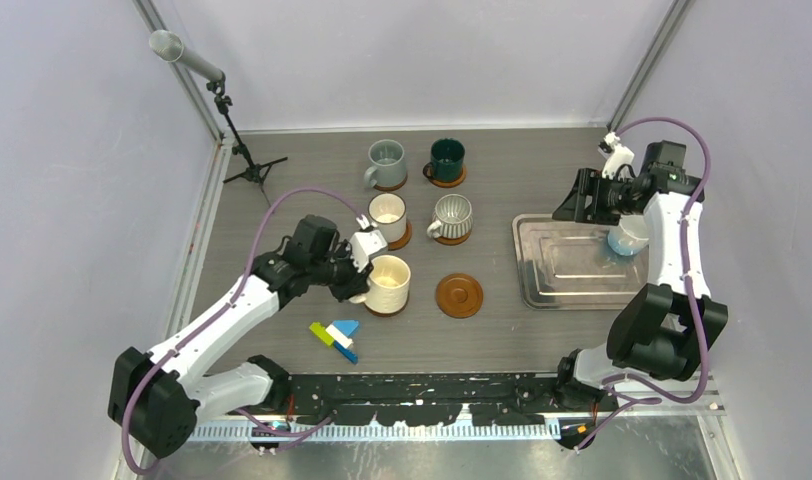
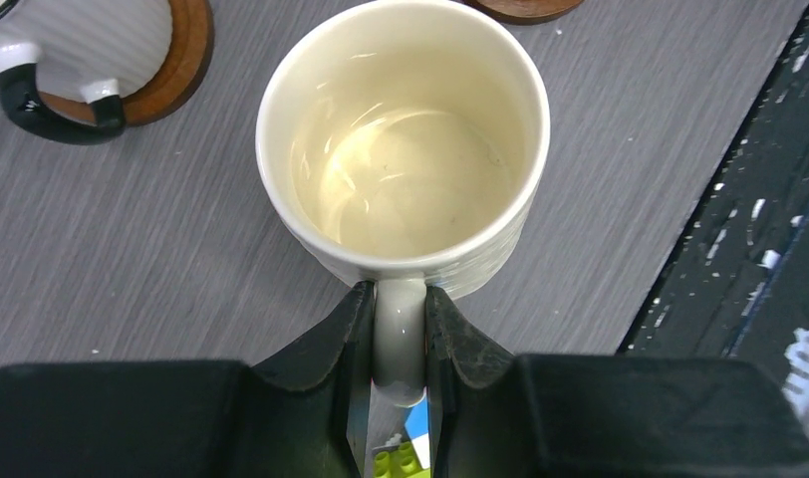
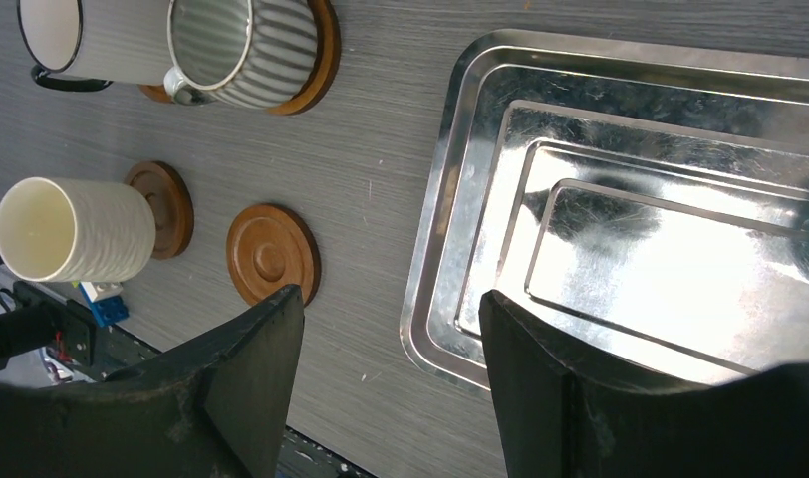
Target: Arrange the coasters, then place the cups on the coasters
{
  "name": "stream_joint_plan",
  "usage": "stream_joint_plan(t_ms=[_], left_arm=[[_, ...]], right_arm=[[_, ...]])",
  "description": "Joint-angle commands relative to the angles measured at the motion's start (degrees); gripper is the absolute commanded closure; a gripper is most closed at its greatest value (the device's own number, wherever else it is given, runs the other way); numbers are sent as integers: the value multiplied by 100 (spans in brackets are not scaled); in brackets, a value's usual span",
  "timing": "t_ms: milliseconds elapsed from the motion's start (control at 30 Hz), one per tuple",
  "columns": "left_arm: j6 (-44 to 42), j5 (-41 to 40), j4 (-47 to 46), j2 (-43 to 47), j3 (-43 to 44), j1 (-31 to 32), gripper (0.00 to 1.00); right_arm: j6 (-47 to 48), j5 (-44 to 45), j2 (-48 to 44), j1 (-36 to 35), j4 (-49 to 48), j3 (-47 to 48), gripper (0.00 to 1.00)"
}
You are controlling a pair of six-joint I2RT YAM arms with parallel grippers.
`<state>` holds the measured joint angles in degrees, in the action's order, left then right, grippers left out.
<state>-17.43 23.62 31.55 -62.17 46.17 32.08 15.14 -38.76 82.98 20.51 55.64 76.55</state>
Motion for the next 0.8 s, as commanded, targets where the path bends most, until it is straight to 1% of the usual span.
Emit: stream_joint_plan(t_ms=[0,167,300,467,700,733,767], left_arm=[[-260,63,-1266,413,-196,-100,100],[-223,36,-1686,523,-517,-169,100],[-123,172,-2029,531,-722,-207,100],[-199,153,-2369,514,-1073,-218,100],[-315,255,-2397,442,-1363,-228,100],[-338,246,-2355,457,-1395,-229,98],[-383,247,-2290,474,-1420,-233,94]], right_arm=[[-270,176,-272,-128,-333,-69,30],[-352,265,-306,-208,-366,-94,30],[-380,332,-335,-265,-404,-155,30],[-380,348,-385,-286,-377,-195,30],[-321,422,-467,-312,-321,-176,30],[-314,422,-459,-304,-312,-181,30],[-310,429,-454,-311,-308,-177,30]])
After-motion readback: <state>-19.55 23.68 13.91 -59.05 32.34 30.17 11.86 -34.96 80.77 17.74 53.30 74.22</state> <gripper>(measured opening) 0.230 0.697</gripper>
